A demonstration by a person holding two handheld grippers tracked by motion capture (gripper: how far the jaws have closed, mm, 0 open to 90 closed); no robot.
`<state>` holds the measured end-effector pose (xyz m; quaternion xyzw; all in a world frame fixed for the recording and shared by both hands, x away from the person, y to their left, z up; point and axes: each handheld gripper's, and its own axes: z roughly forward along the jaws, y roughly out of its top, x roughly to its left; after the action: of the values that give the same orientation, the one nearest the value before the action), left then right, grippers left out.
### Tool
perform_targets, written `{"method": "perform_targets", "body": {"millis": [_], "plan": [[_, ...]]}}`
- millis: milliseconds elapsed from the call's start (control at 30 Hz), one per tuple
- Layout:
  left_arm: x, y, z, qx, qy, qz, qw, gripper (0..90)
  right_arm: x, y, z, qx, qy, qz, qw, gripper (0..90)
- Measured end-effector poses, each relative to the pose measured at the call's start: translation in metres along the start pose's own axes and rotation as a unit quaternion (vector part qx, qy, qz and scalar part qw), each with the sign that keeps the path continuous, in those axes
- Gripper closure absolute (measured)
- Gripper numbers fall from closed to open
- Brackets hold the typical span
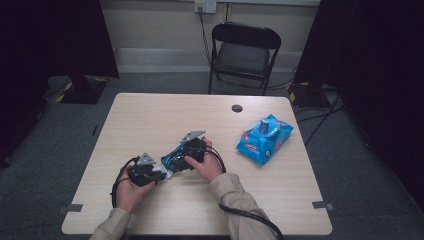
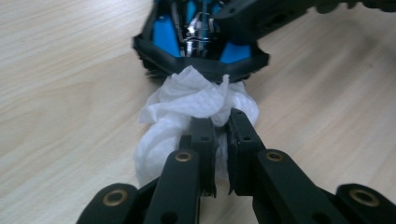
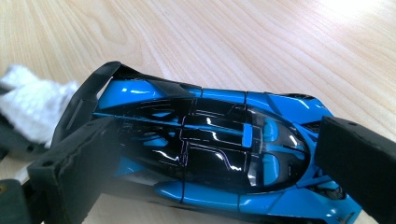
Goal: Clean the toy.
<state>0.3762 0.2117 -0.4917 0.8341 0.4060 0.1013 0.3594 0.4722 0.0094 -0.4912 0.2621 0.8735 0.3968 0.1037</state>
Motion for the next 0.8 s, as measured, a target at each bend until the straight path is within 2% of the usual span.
{"method": "perform_targets", "body": {"millis": [200,300,367,500,567,667,800], "plan": [[-0.013,0.003,0.004,0.003,-0.019,0.009,0.9998,83.2,0.0,0.0,0.0,0.0,0.0,0.0,1.0,0.0],[-0.017,0.005,0.005,0.005,-0.021,0.015,0.9997,83.2,0.0,0.0,0.0,0.0,0.0,0.001,1.0,0.0],[-0.021,0.008,0.005,0.002,-0.031,0.013,0.9994,83.1,0.0,0.0,0.0,-0.001,0.0,0.001,1.0,0.0],[-0.031,0.014,0.005,0.002,-0.041,0.025,0.9988,83.2,0.0,0.0,0.0,-0.001,0.0,0.001,1.0,0.0],[-0.036,0.017,0.004,-0.007,-0.05,0.031,0.9982,83.1,0.0,0.0,0.0,-0.001,0.0,0.002,1.0,0.0],[-0.042,0.024,0.0,-0.009,-0.051,0.04,0.9979,83.1,0.0,-0.001,0.0,-0.003,-0.001,0.001,1.0,0.0],[-0.042,0.028,-0.008,-0.016,-0.05,0.038,0.9979,83.1,0.0,0.0,0.0,-0.001,-0.001,0.001,1.0,0.0]]}}
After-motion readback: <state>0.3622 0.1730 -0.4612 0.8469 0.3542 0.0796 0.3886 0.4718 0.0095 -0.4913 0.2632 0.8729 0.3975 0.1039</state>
